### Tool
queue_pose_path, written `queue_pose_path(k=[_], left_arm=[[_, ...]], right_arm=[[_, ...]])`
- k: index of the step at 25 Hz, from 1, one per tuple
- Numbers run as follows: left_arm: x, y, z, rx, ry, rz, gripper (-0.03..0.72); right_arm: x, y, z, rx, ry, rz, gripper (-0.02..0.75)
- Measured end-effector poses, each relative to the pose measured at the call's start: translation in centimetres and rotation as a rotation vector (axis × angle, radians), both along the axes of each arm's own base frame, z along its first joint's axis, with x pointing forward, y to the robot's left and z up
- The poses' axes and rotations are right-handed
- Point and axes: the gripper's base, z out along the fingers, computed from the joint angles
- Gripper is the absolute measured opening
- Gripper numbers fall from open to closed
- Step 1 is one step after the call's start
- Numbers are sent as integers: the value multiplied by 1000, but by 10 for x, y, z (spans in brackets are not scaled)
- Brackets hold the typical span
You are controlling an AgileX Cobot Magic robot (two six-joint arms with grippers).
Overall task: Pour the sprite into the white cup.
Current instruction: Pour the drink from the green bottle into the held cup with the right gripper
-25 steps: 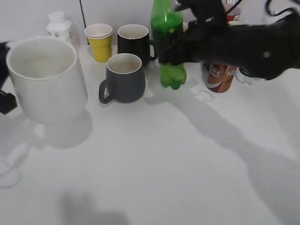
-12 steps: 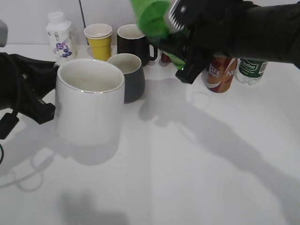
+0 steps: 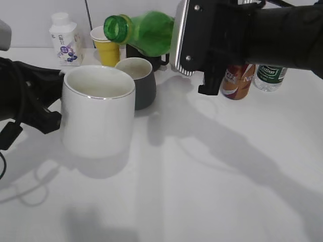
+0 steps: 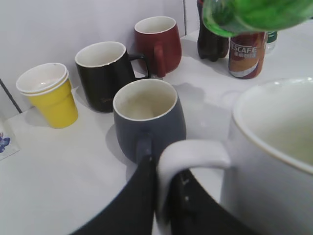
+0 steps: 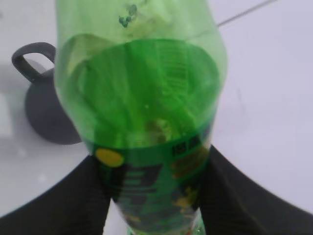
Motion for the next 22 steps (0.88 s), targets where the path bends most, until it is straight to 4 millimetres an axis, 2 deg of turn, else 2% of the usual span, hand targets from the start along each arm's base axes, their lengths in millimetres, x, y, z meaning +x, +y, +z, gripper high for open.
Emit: queue_pose_path(k=[12, 22], left_arm=[[0, -1, 2, -12, -14, -8, 48], [0, -2, 3, -19, -26, -15, 48]], right_arm=[[2, 3, 14, -69, -281, 71, 372], [2, 4, 17, -149, -398, 105, 372]])
